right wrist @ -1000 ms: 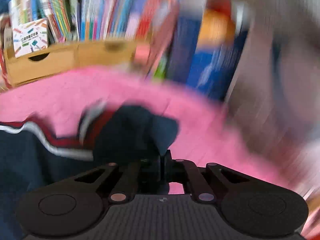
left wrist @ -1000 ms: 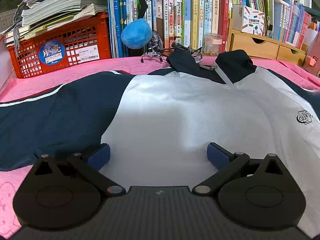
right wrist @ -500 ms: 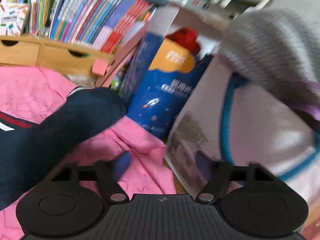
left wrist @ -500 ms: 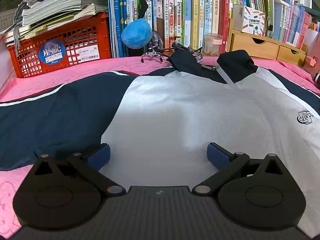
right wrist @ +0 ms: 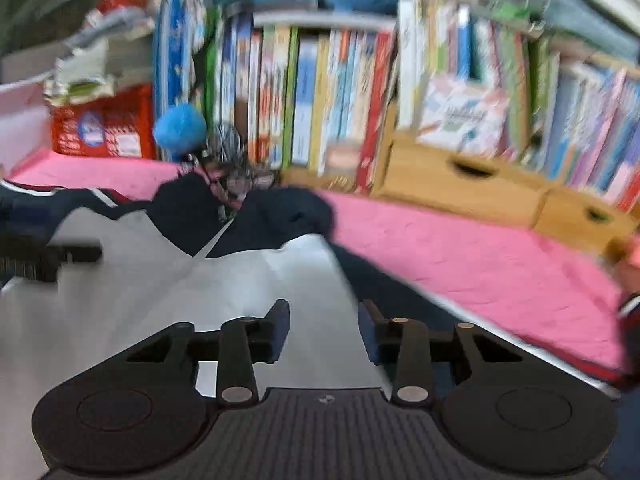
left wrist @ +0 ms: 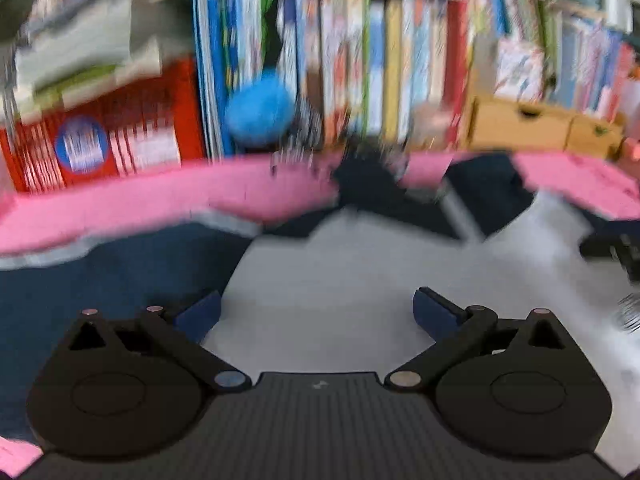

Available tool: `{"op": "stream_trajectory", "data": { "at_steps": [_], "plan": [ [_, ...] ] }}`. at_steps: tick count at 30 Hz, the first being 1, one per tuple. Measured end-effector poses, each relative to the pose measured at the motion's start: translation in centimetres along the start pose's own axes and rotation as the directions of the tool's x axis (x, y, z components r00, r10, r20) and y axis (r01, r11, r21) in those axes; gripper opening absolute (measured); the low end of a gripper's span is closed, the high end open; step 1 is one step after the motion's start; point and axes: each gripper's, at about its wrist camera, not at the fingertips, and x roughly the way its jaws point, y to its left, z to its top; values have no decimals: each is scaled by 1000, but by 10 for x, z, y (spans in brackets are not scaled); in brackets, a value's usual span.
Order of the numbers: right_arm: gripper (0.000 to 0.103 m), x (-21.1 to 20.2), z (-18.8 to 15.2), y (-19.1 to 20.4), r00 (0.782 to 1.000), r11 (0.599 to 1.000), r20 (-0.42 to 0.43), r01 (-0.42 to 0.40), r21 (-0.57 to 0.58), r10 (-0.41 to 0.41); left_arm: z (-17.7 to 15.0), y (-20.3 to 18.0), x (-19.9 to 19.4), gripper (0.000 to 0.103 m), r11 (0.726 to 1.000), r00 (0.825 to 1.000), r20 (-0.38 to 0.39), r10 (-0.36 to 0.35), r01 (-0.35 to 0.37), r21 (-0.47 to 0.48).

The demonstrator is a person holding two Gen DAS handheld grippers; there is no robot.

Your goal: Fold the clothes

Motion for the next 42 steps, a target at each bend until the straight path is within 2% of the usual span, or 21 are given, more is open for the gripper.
{"op": "stream_trajectory", "data": {
  "at_steps": [4, 6, 8, 10, 12, 13, 14, 15, 16, 17, 18, 20, 25, 27, 29, 31, 32, 33, 36, 38, 42],
  "plan": [
    [35, 51, 10, -17, 995, 990, -96, 52, 130, -40, -3, 8, 22, 103, 999, 999, -38, -12, 10, -44],
    [35, 68, 16, -29, 990, 982, -83, 126, 141, -115, -4, 11, 32, 103, 998, 998, -56, -19, 15, -66],
    [35, 86, 23, -37, 971, 967, -81, 231, 105, -224, -5, 12, 32, 103, 997, 998, -54, -33, 29, -72],
    [36, 99, 31, -47, 944, 939, -104, 325, 108, -315, -6, 15, 30, 103, 995, 998, -48, -52, 48, -84],
    [36, 90, 37, -62, 980, 953, -88, 194, 231, -179, -4, 16, 32, 103, 995, 997, -46, -59, 55, -89],
    [36, 86, 39, -69, 991, 949, -74, 127, 290, -110, -2, 16, 33, 103, 994, 997, -46, -62, 58, -91],
    [42, 82, 42, -76, 998, 936, -55, 54, 347, -37, -2, 15, 33, 103, 995, 997, -48, -60, 56, -87],
    [57, 75, 43, -79, 996, 919, -23, -67, 388, 82, -2, 14, 33, 103, 995, 997, -49, -57, 53, -83],
    [63, 73, 44, -79, 986, 904, -7, -148, 402, 165, -2, 13, 33, 103, 996, 997, -51, -54, 50, -80],
    [62, 73, 43, -74, 978, 900, -2, -191, 391, 209, -2, 13, 34, 103, 996, 997, -51, -54, 49, -79],
    [51, 78, 43, -64, 983, 925, -37, -158, 347, 181, -2, 13, 34, 103, 996, 997, -52, -54, 49, -79],
    [20, 87, 43, -43, 987, 963, -101, -92, 255, 121, -2, 13, 34, 103, 996, 997, -52, -54, 50, -78],
    [19, 120, 55, -13, 993, 988, -118, 45, 151, -27, -2, 13, 34, 103, 996, 997, -52, -57, 53, -78],
    [21, 135, 62, -9, 993, 992, -90, 80, 102, -71, -3, 13, 34, 103, 995, 997, -52, -60, 56, -77],
    [24, 141, 68, -14, 993, 986, -75, 101, 131, -92, -3, 13, 34, 103, 995, 997, -52, -61, 57, -78],
    [25, 145, 75, -27, 978, 958, -86, 203, 201, -189, -3, 13, 34, 103, 995, 997, -52, -61, 57, -79],
    [25, 139, 76, -36, 980, 945, -68, 201, 257, -189, -3, 13, 34, 103, 995, 997, -52, -61, 57, -80],
    [25, 130, 76, -44, 987, 937, -29, 158, 312, -157, -3, 13, 33, 103, 995, 997, -52, -61, 57, -79],
    [25, 93, 65, -46, 999, 942, 34, -3, 336, -9, -3, 13, 34, 103, 996, 997, -54, -59, 55, -76],
    [25, 77, 56, -26, 1000, 977, 2, 9, 212, -10, -2, 13, 34, 103, 996, 997, -56, -58, 54, -74],
    [25, 78, 38, -3, 996, 995, -79, 36, 90, -29, -2, 13, 34, 103, 996, 997, -57, -58, 54, -72]
  ]
}}
